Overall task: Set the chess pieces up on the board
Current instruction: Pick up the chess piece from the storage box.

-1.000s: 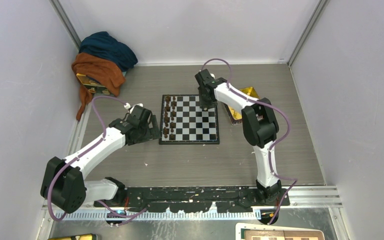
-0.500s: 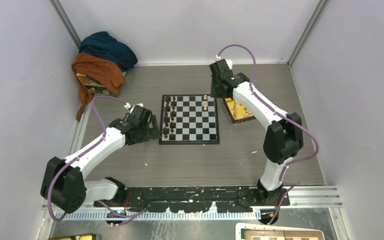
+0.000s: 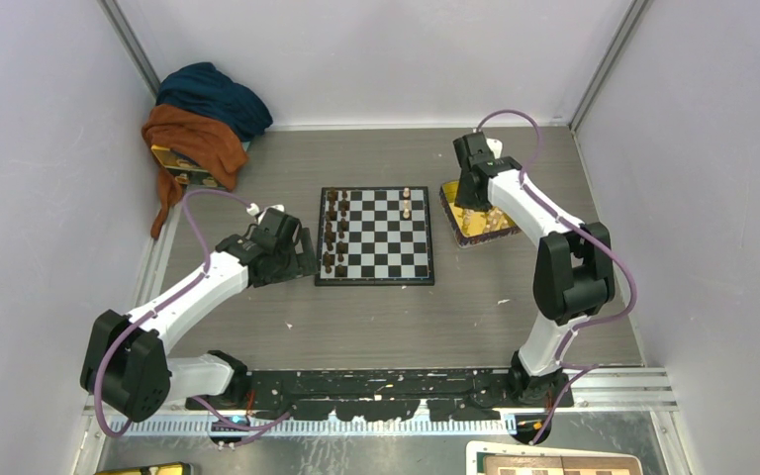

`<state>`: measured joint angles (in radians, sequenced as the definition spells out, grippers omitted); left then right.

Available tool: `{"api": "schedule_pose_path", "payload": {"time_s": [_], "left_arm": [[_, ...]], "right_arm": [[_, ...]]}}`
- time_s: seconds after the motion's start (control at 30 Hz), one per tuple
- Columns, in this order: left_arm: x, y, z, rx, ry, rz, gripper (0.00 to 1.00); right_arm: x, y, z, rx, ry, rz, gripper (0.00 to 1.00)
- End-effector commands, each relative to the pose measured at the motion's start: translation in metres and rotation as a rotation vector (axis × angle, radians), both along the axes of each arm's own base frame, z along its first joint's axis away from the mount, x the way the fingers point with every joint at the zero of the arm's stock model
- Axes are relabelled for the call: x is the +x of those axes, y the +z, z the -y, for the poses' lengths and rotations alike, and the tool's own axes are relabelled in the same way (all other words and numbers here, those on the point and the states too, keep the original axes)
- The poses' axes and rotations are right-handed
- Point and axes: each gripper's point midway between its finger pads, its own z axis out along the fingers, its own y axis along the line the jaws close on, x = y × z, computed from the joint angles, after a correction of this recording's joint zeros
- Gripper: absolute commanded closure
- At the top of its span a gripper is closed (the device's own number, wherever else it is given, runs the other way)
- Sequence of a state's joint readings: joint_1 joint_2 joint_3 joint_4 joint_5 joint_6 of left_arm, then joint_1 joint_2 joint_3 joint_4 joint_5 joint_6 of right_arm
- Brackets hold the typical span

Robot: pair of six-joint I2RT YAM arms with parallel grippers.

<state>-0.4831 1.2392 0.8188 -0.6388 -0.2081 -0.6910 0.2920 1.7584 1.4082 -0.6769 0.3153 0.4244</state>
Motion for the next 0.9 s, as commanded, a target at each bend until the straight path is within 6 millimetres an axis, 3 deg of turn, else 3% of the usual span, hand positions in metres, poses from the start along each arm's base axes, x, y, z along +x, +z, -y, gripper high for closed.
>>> {"api": "schedule_pose_path", "payload": {"time_s": [0.0,0.3,0.87], "left_arm": [[0.009,0.006,0.004,-0.011,-0.019,0.037,0.0],[0.009,0.005,0.004,-0.008,-0.02,0.035,0.0],[0.011,0.002,0.005,-0.008,-0.012,0.027,0.0]], "right_arm": [[0.01,0.012,0.004,0.035,-0.036,0.074,0.65],[0.019,-0.01,0.011,0.054,-0.048,0.046,0.65],[0.038,-0.028,0.012,0.073,-0.04,0.014,0.64]]}}
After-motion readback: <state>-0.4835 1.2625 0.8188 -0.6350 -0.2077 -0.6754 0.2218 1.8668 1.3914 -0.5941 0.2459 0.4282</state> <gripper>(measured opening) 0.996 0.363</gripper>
